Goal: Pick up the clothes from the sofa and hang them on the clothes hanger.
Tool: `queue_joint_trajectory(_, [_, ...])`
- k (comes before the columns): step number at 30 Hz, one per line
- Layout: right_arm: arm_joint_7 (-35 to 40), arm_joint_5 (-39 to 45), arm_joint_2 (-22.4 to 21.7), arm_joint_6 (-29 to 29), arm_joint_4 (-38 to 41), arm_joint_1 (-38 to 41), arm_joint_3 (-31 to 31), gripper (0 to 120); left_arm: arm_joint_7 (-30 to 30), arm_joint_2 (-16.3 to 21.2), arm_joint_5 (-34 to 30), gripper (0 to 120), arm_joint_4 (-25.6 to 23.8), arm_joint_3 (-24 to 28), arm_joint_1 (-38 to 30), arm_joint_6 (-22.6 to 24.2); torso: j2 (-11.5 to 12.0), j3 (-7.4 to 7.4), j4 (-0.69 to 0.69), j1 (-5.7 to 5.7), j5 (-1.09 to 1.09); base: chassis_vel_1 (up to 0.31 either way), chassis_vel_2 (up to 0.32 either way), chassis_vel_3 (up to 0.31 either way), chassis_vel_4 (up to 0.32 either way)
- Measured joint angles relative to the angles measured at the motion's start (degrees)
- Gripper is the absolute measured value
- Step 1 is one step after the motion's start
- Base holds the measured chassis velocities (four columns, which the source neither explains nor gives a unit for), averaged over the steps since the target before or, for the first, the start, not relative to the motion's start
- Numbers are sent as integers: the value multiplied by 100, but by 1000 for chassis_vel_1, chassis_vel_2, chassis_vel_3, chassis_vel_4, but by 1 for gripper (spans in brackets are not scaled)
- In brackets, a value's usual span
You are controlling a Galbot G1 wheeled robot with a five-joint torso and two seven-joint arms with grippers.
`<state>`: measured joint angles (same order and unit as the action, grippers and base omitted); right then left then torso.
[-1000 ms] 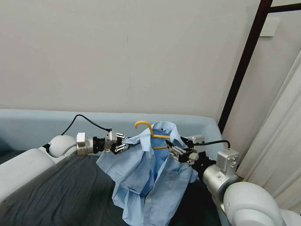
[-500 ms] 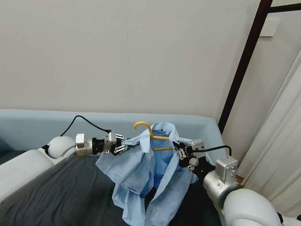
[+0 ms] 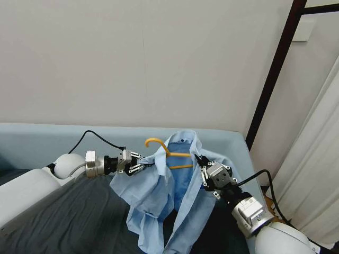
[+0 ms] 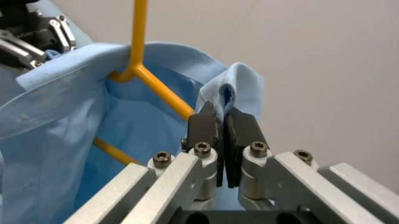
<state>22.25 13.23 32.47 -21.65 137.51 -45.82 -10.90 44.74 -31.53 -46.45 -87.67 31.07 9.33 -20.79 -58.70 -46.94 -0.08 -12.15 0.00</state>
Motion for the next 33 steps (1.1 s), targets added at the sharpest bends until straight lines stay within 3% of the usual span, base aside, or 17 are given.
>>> queue_joint_trajectory(6, [-644, -1462, -228, 373, -257, -16, -24, 0, -15, -52, 4, 1, 8, 68, -82, 58, 0, -1, -1, 0, 1, 0, 0, 0, 0])
queue_joint_trajectory(20, [-843, -1626, -31, 455, -370, -161, -296, 0, 71, -60, -124, 1, 38, 287, -299, 130, 0, -1, -1, 0, 0, 0, 0, 0, 0])
queue_joint_trajectory(33, [-628, -1068, 145, 258, -307, 181, -605, 0, 91, -154, -94, 1, 137, 378, -341, 136, 0, -1, 0, 0, -1, 0, 0, 0, 0])
